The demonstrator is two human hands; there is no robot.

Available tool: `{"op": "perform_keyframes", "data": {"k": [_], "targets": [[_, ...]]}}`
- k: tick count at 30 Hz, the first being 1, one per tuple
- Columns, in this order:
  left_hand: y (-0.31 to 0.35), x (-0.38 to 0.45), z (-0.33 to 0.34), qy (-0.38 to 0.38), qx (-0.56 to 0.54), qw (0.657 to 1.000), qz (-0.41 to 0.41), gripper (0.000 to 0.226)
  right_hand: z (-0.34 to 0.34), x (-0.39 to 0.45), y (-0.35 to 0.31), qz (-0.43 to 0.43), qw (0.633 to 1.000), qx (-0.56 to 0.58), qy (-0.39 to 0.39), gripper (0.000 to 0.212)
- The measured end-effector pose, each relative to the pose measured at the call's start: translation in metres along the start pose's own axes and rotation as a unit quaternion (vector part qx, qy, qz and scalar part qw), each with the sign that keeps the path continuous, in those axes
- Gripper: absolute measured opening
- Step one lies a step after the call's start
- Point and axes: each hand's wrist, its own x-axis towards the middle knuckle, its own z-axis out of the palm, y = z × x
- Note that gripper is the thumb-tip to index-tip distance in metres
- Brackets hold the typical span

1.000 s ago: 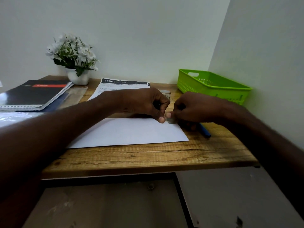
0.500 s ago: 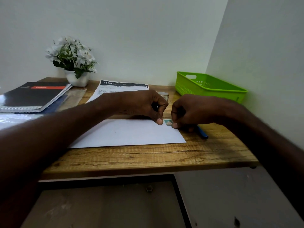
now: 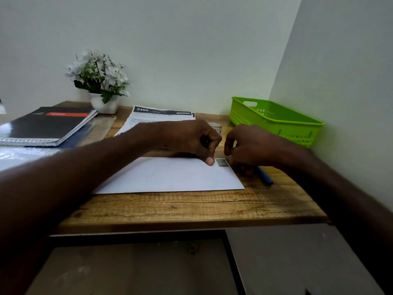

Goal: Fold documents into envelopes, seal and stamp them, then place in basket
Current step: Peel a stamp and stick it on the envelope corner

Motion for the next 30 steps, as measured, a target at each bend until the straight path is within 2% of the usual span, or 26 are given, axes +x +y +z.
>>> {"op": "perform_keyframes", "data": {"k": [3, 7, 10, 14, 17, 20, 22, 26, 30], "targets": [[-0.0001, -0.0002, 0.0000, -0.003, 0.002, 1.000, -0.004, 0.028, 0.0009, 0.0014, -0.0002, -0.011, 1.000, -0.005, 0.000, 0.010], [0.0000, -0.0001, -0.0006, -0.006, -0.002, 1.000, -0.008, 0.030, -0.0012, 0.0019, 0.0011, -0.002, 1.000, 0.002, -0.011, 0.015], [-0.0009, 0.0000, -0.0006, -0.008, -0.006, 1.000, -0.007, 0.030, -0.0035, -0.0002, 0.0032, -0.004, 0.999, 0.027, -0.023, 0.005], [0.0000, -0.0012, -0.0018, -0.006, 0.001, 1.000, -0.006, 0.028, -0.0044, -0.0007, 0.0043, 0.000, 0.999, 0.017, -0.033, 0.015], [0.0012, -0.0020, -0.0005, -0.007, -0.010, 1.000, 0.003, 0.023, -0.0008, 0.0026, 0.0038, 0.001, 1.000, 0.011, -0.009, 0.007], [0.0017, -0.0022, 0.0006, -0.002, -0.031, 0.999, 0.010, 0.024, 0.0016, 0.0044, 0.0035, -0.005, 1.000, -0.013, 0.014, 0.010], [0.0004, -0.0022, 0.0004, -0.004, -0.027, 1.000, 0.008, 0.020, 0.0021, 0.0044, 0.0026, -0.001, 1.000, -0.019, 0.014, 0.005], [-0.0019, -0.0024, 0.0004, 0.008, -0.038, 0.999, 0.000, 0.019, 0.0035, 0.0061, 0.0006, -0.003, 0.999, -0.040, 0.032, 0.009], [0.0022, -0.0034, 0.0020, 0.003, -0.019, 1.000, -0.001, 0.021, 0.0031, 0.0007, 0.0042, -0.002, 1.000, -0.008, 0.016, 0.011]]}}
